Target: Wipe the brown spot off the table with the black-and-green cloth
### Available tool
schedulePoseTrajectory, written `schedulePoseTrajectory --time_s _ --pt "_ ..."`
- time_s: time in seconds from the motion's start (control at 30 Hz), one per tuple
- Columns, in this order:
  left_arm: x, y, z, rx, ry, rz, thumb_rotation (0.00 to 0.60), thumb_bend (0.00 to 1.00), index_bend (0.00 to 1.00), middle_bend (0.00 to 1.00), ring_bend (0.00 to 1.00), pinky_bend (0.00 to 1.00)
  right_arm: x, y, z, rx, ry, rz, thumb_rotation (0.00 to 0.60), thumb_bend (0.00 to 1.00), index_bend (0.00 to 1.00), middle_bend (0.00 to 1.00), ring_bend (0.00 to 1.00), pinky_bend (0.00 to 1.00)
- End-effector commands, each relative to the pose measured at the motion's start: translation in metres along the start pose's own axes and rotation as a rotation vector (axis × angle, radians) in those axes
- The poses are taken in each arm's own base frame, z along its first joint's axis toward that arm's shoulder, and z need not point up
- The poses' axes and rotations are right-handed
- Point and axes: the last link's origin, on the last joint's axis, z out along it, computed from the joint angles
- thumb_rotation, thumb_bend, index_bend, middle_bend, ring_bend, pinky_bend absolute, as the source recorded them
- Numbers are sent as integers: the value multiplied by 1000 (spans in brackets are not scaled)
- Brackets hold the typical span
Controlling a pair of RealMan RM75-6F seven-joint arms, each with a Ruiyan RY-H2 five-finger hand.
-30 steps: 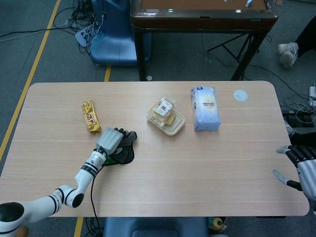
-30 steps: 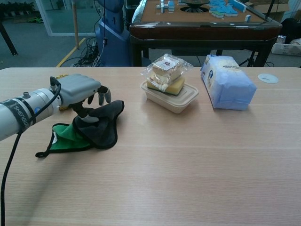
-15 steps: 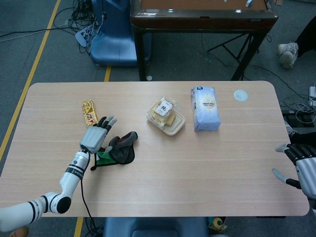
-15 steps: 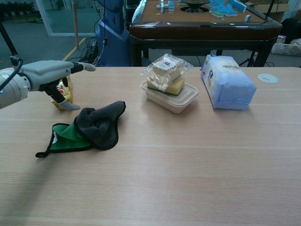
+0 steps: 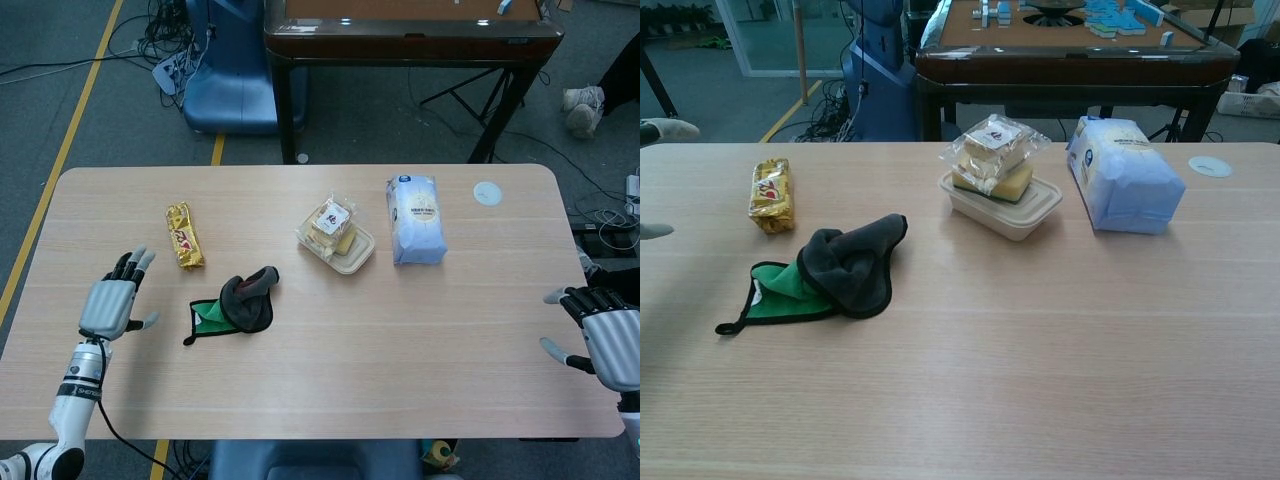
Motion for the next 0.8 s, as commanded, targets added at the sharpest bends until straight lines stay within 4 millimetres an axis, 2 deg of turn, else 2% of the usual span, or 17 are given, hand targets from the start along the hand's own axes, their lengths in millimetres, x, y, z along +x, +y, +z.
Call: schedulePoseTrajectory --time_s 0.03,0.23,0.43,0.63,0.8 --pt "5 -18 -25 36 39 -10 600 174 43 0 25 282 -4 -4 3 23 -19 -1 600 248 366 360 315 288" --pt "12 -44 -65 97 93 -12 600 174 64 0 28 282 -10 -10 8 55 -42 1 600 249 366 351 314 288" --pt "18 -50 -94 104 97 -29 600 174 66 0 28 282 -18 -18 13 89 -67 12 600 249 366 345 309 289" --pt "20 -49 -112 103 105 -34 600 174 80 0 28 282 -19 -23 14 107 -69 13 600 249 366 345 309 288" --pt "18 -48 -119 104 108 -36 600 175 80 0 28 282 -20 -24 12 108 -76 14 600 249 366 345 309 288"
